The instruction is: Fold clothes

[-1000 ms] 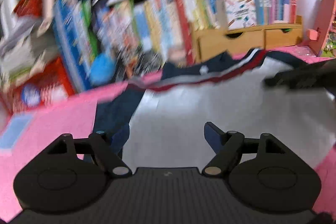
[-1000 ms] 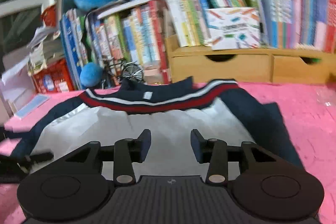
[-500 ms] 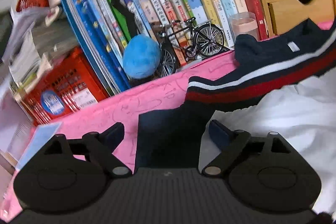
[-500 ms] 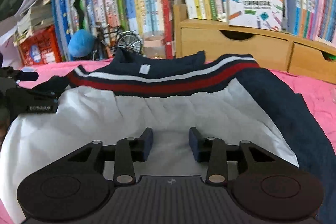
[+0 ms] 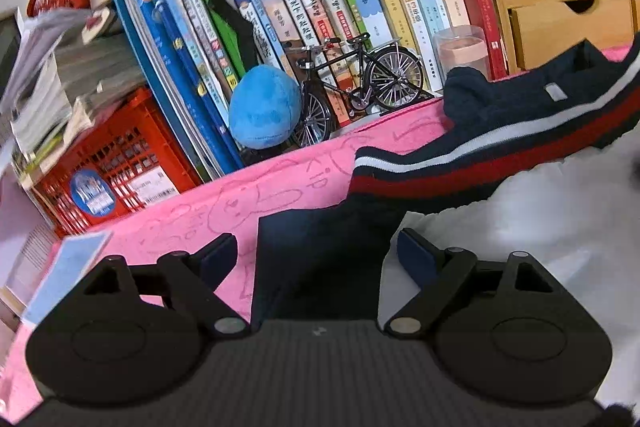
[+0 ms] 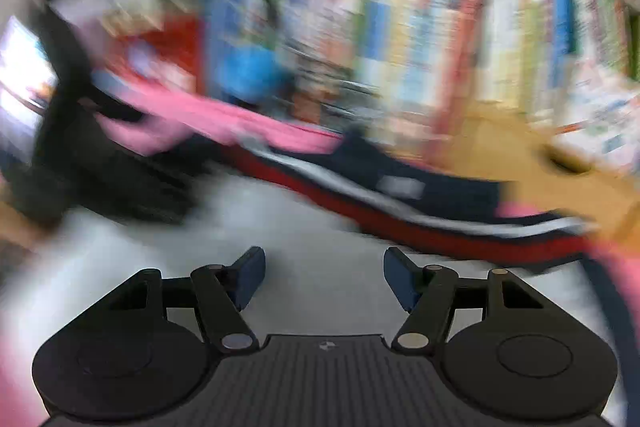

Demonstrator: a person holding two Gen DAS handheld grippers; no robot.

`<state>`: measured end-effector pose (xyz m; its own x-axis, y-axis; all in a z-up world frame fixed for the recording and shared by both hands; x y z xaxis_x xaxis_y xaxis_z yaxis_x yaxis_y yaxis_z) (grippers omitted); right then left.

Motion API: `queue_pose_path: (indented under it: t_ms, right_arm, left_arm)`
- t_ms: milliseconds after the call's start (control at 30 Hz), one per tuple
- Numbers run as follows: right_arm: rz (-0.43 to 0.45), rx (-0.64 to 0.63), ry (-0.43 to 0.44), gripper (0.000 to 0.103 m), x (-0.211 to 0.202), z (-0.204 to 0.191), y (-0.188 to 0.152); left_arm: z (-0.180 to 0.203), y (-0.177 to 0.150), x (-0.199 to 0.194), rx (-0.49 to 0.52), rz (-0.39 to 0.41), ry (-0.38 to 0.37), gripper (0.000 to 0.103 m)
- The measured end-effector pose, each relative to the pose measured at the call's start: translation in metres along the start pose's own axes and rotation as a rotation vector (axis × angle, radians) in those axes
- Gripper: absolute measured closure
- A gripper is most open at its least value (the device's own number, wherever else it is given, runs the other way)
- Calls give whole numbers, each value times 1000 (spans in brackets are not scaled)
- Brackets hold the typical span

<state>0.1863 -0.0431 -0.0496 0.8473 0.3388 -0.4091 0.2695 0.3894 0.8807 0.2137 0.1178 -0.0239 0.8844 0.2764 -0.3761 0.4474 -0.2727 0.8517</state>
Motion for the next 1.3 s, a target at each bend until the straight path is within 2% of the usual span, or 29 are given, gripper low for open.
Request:
queue_pose_path:
  t_ms: [33, 67, 200, 267, 333, 367, 400, 500, 567, 667, 733, 767, 800, 833, 867, 900, 933, 967, 1000, 1067, 1100, 1200, 1267, 1300]
  right_arm:
    - [-1, -119, -124, 16, 4, 16, -9]
    - [19, -189, -170, 6, 3, 33, -18]
    - [-40, 86, -93, 6, 5, 86, -21]
    - [-21, 253, -54, 9, -2, 96, -16]
    - [40, 454, 27, 11, -16, 97, -9]
    - [60, 462, 79, 11, -25, 86, -3]
    - [80, 466, 131, 11, -33, 74, 2]
    - [60, 198, 263, 12, -53, 5, 15]
    - [38, 65, 321, 11, -71, -29, 10]
    - [-7, -50, 305, 10, -88, -42, -11]
    - [-55, 26, 257, 7, -90, -10, -29]
    - [-77, 140, 234, 7, -95, 19, -40]
    - [-88, 218, 190, 15, -100, 44, -49]
    - [-68, 204, 159, 49, -108, 62, -55]
    - [-49, 192, 127, 66, -116, 79, -61]
    - [-44, 201, 111, 87, -125, 91, -65]
    - [-55, 237, 109, 96, -130, 98, -68]
    - [-67, 272, 105, 97, -136, 105, -71]
    - [-83, 277, 65, 97, -141, 109, -74]
    - [-97, 202, -41, 96, -155, 111, -81]
    - [-94, 157, -78, 91, -162, 110, -83]
    - [-98, -56, -189, 58, -187, 93, -82]
    - [-53, -175, -146, 54, -203, 71, -80]
    - [-15, -228, -92, 51, -214, 58, -80]
  left_arm:
    - [-1, 0, 1, -14, -3, -15, 11]
    - [-2, 0, 1, -21, -5, -18, 9]
    - [-2, 0, 1, -18, -5, -17, 9]
    - [-4, 0, 1, -25, -9, -17, 9]
    - [-6, 0, 2, -36, -13, -20, 8]
    - [-7, 0, 2, -41, -15, -21, 8]
    - [-7, 0, 2, -44, -16, -20, 8]
    - [-7, 0, 2, -49, -17, -21, 8]
    - [-8, 0, 3, -54, -19, -22, 7]
    - [-9, 0, 3, -64, -22, -22, 6]
    - [-10, 0, 3, -69, -24, -23, 6]
    - [-11, 0, 4, -72, -25, -23, 6]
    - [-11, 0, 4, -73, -26, -22, 6]
    - [-11, 0, 4, -74, -27, -21, 5]
    - [-11, 0, 4, -75, -28, -20, 4]
    - [-11, 0, 4, -76, -28, -18, 4]
    - [-11, 0, 4, -79, -30, -17, 3]
    - [-12, 0, 3, -80, -29, -12, 2]
    - [-13, 0, 3, -82, -27, -7, 2]
    - [-15, 3, -11, -43, 3, -5, 2]
    - [-16, 4, -18, -23, 18, -3, 3]
    - [-12, 6, -82, 92, 143, -82, 7]
    - [-5, 1, -125, 173, 221, -152, 6]
    - [2, -5, -147, 216, 257, -195, 6]
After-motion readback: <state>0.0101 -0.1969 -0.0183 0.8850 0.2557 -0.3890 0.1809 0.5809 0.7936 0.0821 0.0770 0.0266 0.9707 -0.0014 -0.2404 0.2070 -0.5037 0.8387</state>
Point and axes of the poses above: each gripper's, at about its wrist camera, not at the fingertips, and x roughly the way its jaws point, z to its right, y to its top, the point moved 5 cm from there along x, roughly the way its jaws point, and after that the axes turned 10 degrees about z, right-handed, at the moved point
